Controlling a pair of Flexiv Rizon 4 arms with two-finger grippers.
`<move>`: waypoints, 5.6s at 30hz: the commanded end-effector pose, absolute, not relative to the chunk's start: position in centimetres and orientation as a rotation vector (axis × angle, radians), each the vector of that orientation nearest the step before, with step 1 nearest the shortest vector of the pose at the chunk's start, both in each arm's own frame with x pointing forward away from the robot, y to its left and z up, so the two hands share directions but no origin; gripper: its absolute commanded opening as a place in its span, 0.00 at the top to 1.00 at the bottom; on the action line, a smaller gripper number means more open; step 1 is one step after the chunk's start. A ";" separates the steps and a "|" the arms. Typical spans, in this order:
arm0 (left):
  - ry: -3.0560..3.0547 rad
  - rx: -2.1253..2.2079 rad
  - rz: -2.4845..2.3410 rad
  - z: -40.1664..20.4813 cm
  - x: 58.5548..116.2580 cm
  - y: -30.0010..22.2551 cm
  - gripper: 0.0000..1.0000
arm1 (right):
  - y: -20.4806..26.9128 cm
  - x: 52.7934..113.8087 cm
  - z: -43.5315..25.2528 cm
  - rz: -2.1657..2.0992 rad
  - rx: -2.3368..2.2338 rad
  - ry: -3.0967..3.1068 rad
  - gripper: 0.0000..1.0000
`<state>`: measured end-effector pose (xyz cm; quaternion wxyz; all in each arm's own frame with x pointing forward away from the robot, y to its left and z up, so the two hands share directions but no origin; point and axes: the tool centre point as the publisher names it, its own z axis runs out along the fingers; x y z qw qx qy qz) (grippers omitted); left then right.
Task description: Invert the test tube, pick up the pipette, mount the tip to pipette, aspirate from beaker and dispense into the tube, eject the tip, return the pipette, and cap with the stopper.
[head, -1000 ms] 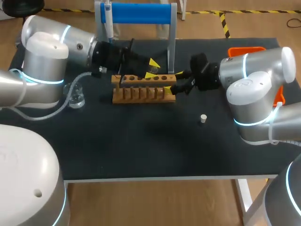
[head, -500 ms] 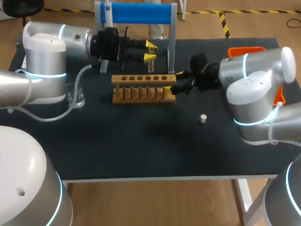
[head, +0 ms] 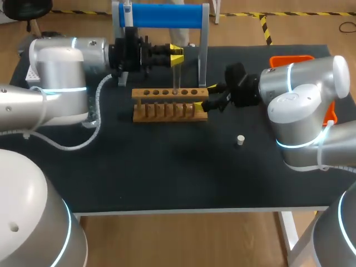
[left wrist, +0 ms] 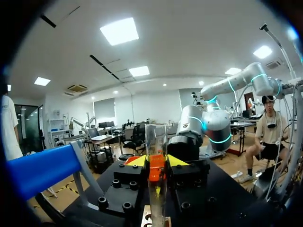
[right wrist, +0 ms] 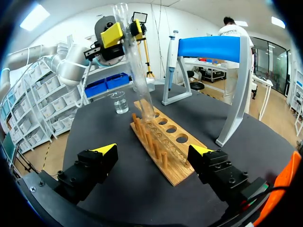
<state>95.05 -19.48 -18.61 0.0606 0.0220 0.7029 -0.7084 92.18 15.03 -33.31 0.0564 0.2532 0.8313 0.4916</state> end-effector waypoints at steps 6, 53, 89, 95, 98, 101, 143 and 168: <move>2.022 -0.007 -2.084 -18.6 94.0 -19.9 1.00 | 15.0 92.2 -33.3 1.489 0.769 2.523 0.00; 2.049 0.020 -2.070 -21.1 96.5 -19.1 1.00 | 15.0 92.2 -33.3 1.489 0.769 2.523 0.00; 2.059 0.022 -2.083 -23.5 96.9 -19.7 1.00 | 15.0 92.2 -33.3 1.489 0.769 2.523 0.00; 2.067 0.009 -2.088 -24.1 96.9 -19.7 1.00 | 15.0 92.2 -33.3 1.489 0.769 2.523 0.00; 2.071 0.004 -2.088 -24.3 96.9 -19.7 1.00 | 15.0 92.2 -33.3 1.489 0.769 2.523 0.00; 2.074 -0.001 -2.086 -24.4 97.0 -19.7 1.00 | 15.0 92.2 -33.3 1.489 0.769 2.523 0.00; 2.053 -0.094 -2.128 -26.9 97.7 -19.2 1.00 | 15.0 92.2 -33.3 1.489 0.769 2.523 0.00; 2.044 -0.124 -2.142 -28.3 97.9 -19.1 1.00 | 15.0 92.2 -33.3 1.489 0.769 2.523 0.00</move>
